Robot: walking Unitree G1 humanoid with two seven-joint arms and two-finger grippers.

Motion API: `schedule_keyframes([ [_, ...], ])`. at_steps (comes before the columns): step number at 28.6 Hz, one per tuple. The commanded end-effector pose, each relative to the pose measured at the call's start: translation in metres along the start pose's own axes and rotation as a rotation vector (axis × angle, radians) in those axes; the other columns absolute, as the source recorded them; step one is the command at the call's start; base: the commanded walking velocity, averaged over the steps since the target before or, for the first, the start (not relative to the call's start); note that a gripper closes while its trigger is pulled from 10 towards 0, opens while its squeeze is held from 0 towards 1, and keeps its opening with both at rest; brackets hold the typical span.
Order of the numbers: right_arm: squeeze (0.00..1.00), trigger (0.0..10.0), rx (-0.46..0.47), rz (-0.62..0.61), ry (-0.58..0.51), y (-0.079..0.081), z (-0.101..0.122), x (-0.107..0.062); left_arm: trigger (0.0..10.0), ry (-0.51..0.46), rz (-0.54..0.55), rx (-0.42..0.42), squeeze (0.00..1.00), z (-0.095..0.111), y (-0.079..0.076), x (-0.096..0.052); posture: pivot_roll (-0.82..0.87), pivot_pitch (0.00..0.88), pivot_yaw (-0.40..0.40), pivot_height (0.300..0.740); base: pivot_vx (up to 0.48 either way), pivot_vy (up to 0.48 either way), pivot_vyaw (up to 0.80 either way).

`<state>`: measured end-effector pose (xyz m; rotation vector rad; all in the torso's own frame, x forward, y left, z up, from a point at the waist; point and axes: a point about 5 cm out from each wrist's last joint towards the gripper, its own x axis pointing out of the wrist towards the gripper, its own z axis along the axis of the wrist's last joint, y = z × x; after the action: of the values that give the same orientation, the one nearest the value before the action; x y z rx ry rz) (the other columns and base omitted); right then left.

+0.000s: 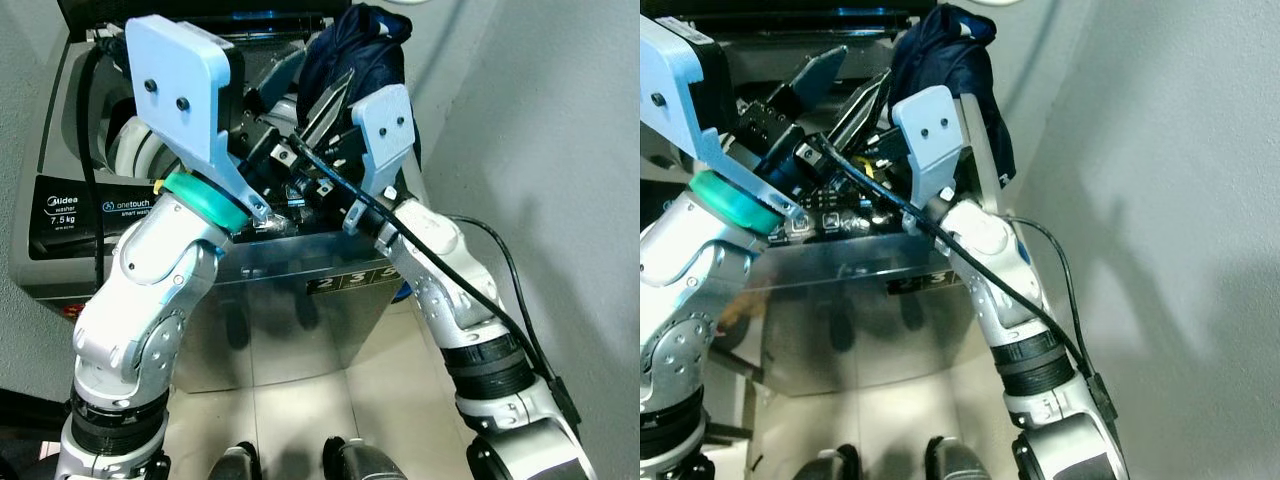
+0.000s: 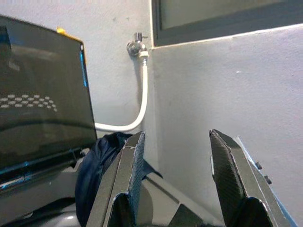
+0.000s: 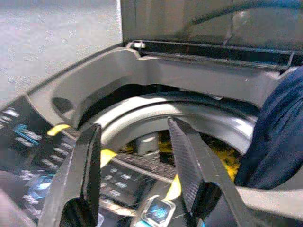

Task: Clothes washing

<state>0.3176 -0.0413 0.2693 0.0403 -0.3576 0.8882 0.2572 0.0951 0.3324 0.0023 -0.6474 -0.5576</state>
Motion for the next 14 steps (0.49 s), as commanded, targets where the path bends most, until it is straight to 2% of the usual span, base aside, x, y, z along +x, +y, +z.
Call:
schedule_keyframes([
  [1,0.0,10.0,-0.006,0.061,-0.16,0.005,0.032,-0.014,10.0,0.085,0.257,0.042,0.0,-0.013,0.044,-0.012,-0.1,0.171,0.067,0.74,0.0,0.0,0.0],
  [8,0.0,10.0,0.023,-0.007,-0.148,0.001,0.031,-0.017,10.0,0.089,0.255,0.043,0.0,-0.014,0.045,-0.013,-0.1,0.174,0.066,0.74,0.0,0.0,0.0],
  [12,0.0,10.0,0.032,-0.155,-0.104,-0.014,0.023,-0.018,10.0,0.091,0.256,0.042,0.0,-0.015,0.044,-0.013,-0.09,0.181,0.062,0.74,0.0,0.0,0.0],
  [14,0.0,10.0,0.033,-0.184,-0.091,-0.018,0.021,-0.018,10.0,0.092,0.256,0.042,0.0,-0.015,0.044,-0.013,-0.09,0.181,0.062,0.74,0.0,0.0,0.0],
])
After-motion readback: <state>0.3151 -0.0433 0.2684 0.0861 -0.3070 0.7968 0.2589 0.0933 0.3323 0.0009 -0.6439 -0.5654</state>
